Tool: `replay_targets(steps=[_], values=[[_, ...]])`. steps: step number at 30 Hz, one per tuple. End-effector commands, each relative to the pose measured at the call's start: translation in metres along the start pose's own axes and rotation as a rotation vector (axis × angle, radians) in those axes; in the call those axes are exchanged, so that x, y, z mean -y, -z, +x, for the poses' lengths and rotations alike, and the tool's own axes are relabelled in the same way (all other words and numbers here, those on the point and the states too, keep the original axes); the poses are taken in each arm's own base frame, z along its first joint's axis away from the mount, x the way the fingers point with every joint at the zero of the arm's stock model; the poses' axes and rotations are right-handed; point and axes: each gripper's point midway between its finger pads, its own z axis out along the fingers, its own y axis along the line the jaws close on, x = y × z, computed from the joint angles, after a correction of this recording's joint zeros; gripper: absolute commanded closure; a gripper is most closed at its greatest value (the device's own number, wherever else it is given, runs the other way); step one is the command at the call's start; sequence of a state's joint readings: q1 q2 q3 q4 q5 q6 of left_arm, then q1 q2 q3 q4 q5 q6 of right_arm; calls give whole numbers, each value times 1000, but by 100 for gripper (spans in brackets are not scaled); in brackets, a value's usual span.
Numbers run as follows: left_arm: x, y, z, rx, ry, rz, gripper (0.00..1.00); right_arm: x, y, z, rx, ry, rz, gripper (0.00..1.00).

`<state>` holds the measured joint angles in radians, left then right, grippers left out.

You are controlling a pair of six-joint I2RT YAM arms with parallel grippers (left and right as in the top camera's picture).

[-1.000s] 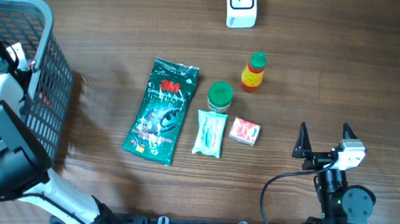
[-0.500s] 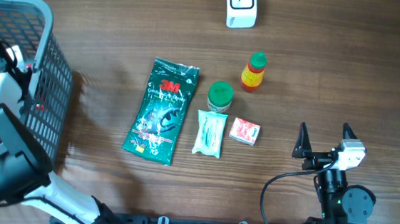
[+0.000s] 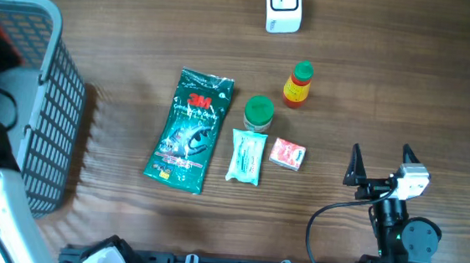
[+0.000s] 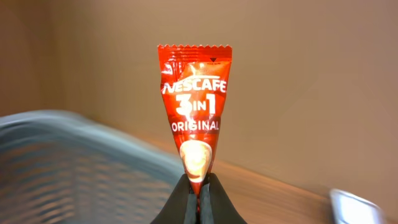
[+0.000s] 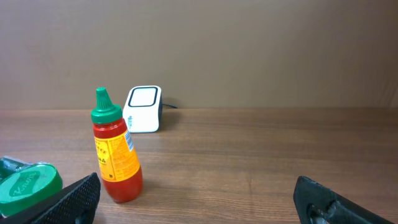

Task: Scan the item barcode
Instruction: 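Carry the red Nescafe stick out and drop it right of the box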

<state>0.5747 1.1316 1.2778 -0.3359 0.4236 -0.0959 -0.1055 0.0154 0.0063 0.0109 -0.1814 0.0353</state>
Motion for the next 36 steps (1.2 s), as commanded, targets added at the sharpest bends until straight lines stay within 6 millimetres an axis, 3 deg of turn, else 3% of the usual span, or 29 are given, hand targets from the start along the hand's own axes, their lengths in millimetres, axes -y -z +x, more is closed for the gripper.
replay_targets(steps=[1, 4, 7, 13, 16, 17, 22, 24, 29, 32, 35, 36], values=[[120, 39, 9, -64, -24, 530, 96, 0, 0, -2, 8, 11, 5, 0], [188, 66, 36, -176, -28, 824, 96, 0, 0, -1, 7, 10, 5, 0], [244, 85, 77, -345, -13, 1021, 96, 0, 0, -2, 8, 11, 5, 0], [325, 106, 165, -636, -80, 1281, 96, 0, 0, -2, 8, 11, 5, 0], [354, 104, 219, -780, -125, 1302, 96, 0, 0, -2, 8, 10, 4, 0], [364, 101, 246, -845, -147, 1288, 96, 0, 0, -2, 8, 10, 5, 0], [389, 98, 360, -1064, -300, 1171, 96, 0, 0, -2, 8, 11, 5, 0], [392, 98, 394, -1108, -366, 1124, 96, 1, 0, -1, 7, 10, 5, 0], [390, 98, 453, -1155, -504, 1024, 91, 0, 0, -1, 7, 10, 5, 0], [387, 97, 470, -1159, -556, 980, 73, 0, 0, -2, 8, 11, 5, 0], [382, 89, 477, -1131, -614, 914, 45, 0, 0, -2, 8, 10, 5, 1], [380, 83, 475, -1108, -628, 887, 31, 0, 0, -2, 8, 11, 4, 0]])
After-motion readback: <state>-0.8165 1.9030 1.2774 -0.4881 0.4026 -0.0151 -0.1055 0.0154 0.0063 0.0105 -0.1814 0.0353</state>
